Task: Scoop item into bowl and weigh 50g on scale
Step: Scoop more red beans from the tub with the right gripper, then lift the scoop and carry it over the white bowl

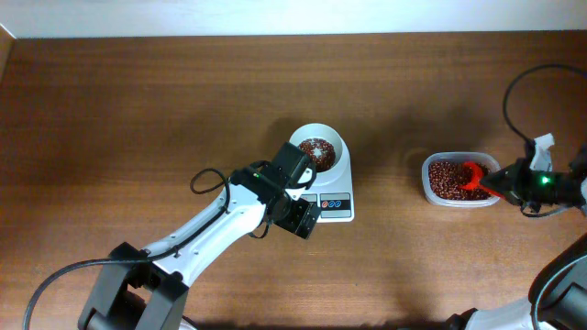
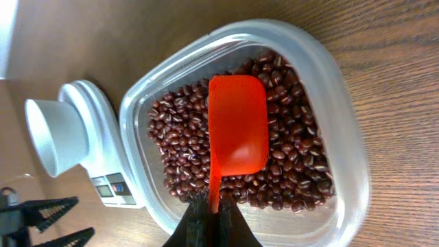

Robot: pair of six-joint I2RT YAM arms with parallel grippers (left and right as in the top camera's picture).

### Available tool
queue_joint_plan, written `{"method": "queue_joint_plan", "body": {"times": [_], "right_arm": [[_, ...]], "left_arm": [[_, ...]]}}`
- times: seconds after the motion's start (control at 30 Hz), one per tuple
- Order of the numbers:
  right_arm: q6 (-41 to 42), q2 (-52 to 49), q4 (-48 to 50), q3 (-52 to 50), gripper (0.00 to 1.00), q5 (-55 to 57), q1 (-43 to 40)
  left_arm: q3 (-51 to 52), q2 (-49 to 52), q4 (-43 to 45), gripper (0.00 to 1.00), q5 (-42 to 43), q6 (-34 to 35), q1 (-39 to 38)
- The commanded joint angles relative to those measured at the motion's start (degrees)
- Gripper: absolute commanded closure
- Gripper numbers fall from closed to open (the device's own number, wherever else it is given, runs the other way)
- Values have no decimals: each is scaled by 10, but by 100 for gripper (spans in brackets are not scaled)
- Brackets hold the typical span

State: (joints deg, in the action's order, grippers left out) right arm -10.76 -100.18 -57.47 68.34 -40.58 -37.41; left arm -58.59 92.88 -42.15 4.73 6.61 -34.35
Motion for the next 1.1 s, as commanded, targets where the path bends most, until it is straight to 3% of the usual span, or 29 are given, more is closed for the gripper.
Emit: {"method": "queue_joint_plan", "body": {"times": [0.0, 0.77, 1.07], "right_arm": [[-28, -7, -9, -3, 96, -87, -28], [-41, -7, -54, -2, 96, -178, -51], [-90, -7, -85, -2, 96, -266, -50]], "left_arm": [[4, -12, 1, 1, 8, -7, -3], [4, -12, 1, 1, 9, -7, -3], [4, -12, 1, 1, 9, -7, -3]]}}
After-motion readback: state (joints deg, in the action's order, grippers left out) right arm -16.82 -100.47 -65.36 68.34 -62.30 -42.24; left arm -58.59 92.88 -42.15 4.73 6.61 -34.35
